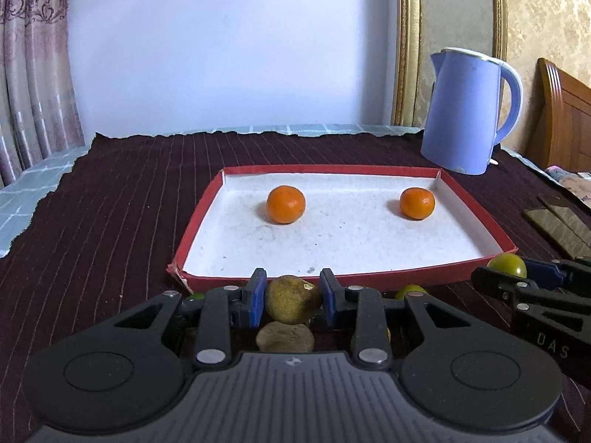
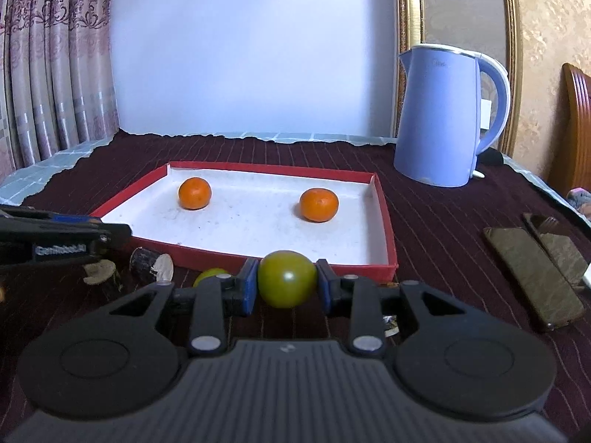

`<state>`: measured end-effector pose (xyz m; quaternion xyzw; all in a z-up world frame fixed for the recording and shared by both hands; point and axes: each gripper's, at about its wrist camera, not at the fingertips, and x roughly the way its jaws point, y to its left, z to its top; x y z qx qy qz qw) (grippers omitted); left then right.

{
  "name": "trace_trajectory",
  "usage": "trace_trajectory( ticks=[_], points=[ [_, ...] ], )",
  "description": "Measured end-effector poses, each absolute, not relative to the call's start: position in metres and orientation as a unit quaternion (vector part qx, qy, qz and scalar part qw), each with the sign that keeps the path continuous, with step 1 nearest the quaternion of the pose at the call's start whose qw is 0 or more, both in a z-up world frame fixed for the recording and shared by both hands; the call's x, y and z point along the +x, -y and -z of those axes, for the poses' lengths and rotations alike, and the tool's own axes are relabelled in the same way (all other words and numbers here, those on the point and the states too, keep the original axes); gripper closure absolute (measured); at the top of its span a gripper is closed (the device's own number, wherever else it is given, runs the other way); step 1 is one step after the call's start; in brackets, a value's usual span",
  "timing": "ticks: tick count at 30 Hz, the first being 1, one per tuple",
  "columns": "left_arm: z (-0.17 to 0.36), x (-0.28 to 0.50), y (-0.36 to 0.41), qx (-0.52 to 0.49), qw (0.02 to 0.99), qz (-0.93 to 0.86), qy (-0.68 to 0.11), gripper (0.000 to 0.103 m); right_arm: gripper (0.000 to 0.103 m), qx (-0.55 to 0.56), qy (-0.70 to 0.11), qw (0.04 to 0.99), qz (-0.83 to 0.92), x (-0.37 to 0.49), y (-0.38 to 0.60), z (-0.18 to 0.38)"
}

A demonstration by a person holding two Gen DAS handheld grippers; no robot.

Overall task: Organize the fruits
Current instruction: 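Carry both held fruits over the tray beside the oranges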

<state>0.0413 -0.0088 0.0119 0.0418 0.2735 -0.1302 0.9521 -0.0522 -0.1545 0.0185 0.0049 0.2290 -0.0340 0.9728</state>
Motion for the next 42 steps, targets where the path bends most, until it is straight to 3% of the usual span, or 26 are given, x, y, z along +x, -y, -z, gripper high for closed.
trace_trajectory(
  ticks=[42],
  points=[
    [-0.024,0.081,0.038,0.088,0.951,0.108,-0.275,0.072,0.072,-0.005,-0.216,0.976,0.027,-0.021,0.156,-0.042]
  ],
)
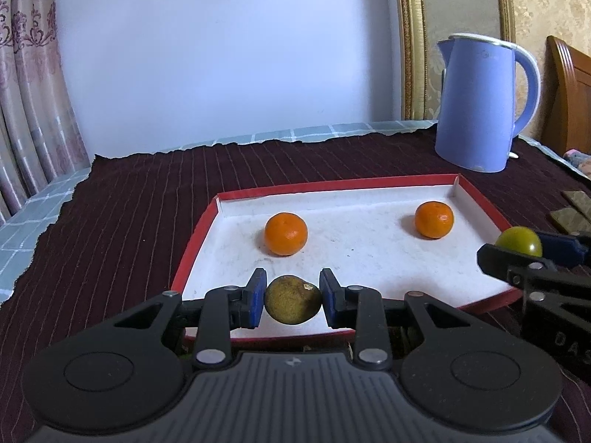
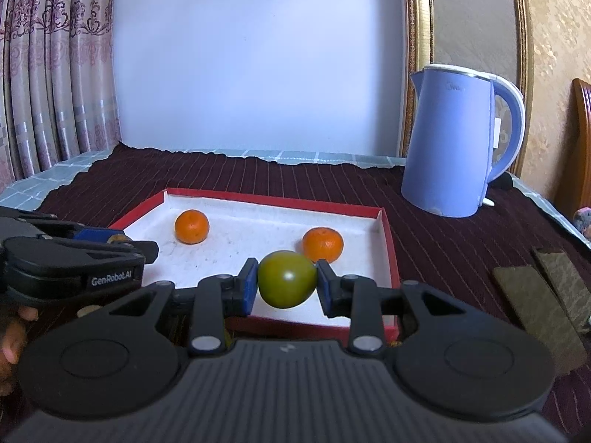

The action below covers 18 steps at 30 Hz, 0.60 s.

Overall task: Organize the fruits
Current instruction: 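Carry both held fruits over the tray beside the oranges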

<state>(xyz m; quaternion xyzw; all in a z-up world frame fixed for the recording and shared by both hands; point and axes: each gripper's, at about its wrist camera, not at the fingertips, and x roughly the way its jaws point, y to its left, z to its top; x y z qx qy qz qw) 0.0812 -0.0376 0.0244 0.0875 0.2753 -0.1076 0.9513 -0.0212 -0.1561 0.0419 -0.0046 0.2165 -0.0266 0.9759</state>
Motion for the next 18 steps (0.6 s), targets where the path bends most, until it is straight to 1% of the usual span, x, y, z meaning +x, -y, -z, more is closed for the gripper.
trace_trajectory(
  ticks=[18],
  points=[
    [-0.016,0.127,0.047,0.093,0.948,0.077,-0.294,0.072,0.072,-0.007,-0.227,0.974,0.028,0.017,0.16,-0.043]
  ],
)
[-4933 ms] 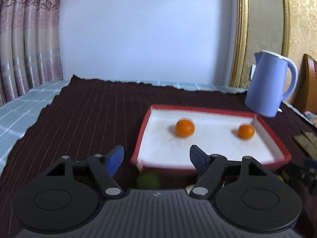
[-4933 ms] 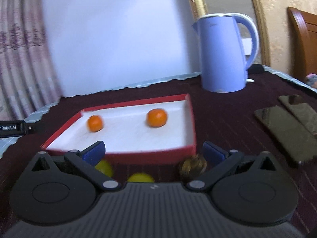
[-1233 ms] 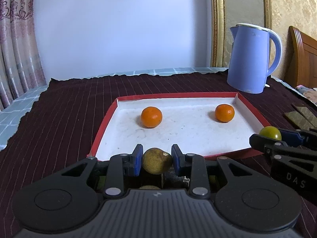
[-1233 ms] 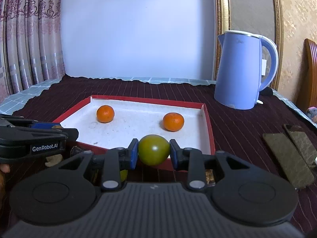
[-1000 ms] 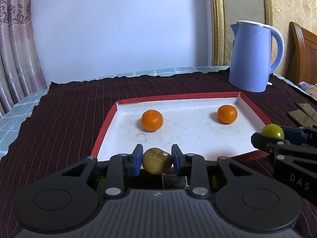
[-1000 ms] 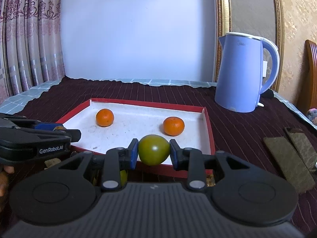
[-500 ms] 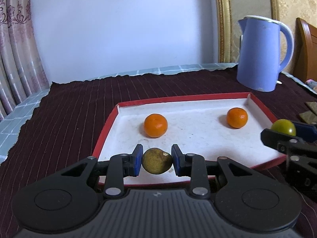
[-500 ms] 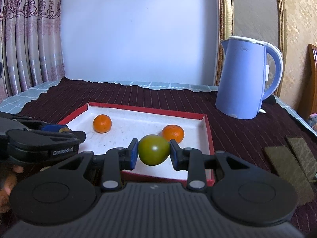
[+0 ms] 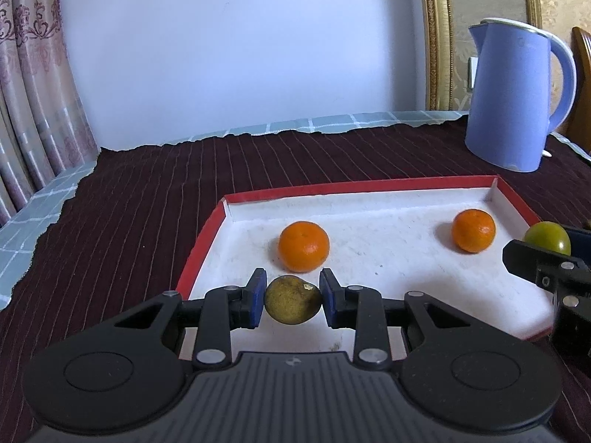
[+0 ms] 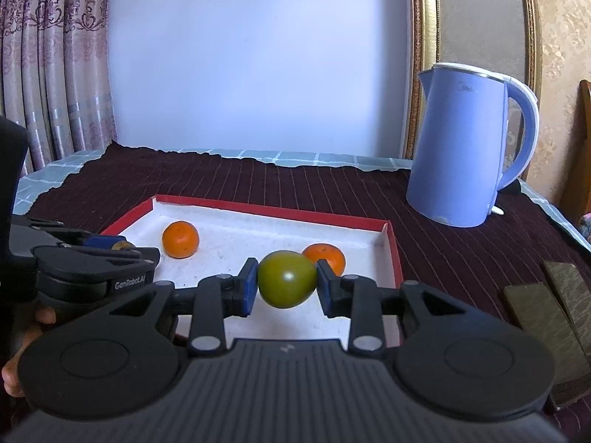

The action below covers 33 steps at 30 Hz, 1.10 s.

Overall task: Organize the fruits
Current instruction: 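Carry both held fruits over the tray beside the oranges, then open both grippers to drop the fruits into the tray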

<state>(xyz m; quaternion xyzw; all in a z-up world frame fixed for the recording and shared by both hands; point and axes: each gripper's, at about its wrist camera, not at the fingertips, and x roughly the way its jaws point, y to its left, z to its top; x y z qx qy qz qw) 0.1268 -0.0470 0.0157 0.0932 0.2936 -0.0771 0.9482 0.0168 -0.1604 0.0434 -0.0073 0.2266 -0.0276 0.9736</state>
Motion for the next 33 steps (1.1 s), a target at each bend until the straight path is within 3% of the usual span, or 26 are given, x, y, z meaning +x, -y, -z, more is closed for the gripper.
trace_trajectory(
  ticks=[28,30,31,33],
  points=[
    [-0.007,0.196,0.074,0.106,0.94,0.078,-0.315,0.072,0.071,-0.004,-0.272,0.961,0.051,0.104,0.177,-0.023],
    [-0.008,0.198,0.075,0.097,0.939,0.086,-0.319,0.072,0.062,-0.009,-0.268,0.962,0.06,0.106,0.177,-0.023],
    [-0.008,0.199,0.076,0.092,0.938,0.091,-0.321,0.07,0.05,-0.008,-0.269,0.961,0.061,0.107,0.177,-0.023],
    [-0.008,0.2,0.079,0.093,0.937,0.096,-0.324,0.063,0.044,-0.007,-0.266,0.962,0.06,0.103,0.177,-0.024]
  ],
)
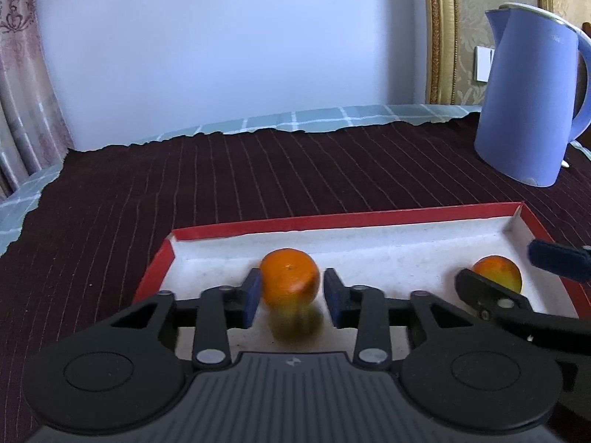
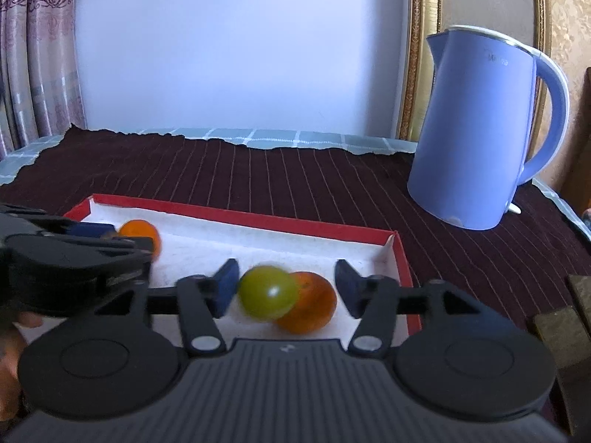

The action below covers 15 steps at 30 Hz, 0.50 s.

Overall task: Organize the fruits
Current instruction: 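Open both grippers to drop the fruits into the tray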

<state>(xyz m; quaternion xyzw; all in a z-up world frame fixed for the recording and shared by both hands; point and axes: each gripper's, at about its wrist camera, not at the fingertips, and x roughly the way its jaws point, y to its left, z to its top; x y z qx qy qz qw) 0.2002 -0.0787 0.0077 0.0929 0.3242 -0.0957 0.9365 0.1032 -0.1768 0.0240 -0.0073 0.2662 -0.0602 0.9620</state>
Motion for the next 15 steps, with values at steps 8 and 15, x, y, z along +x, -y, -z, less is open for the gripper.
trace_trajectory(
  ticks=[8,15],
  points=[
    [-0.019,0.171,0.055,0.049,0.94,0.108,-0.319,0.051,0.0,0.023,-0.238,0.964,0.118,0.058,0.187,-0.032],
    [-0.038,0.104,0.015,0.011,0.959,0.098,-0.265,0.037,0.0,0.059,-0.228,0.964,0.12,0.01,0.185,-0.022]
  ],
)
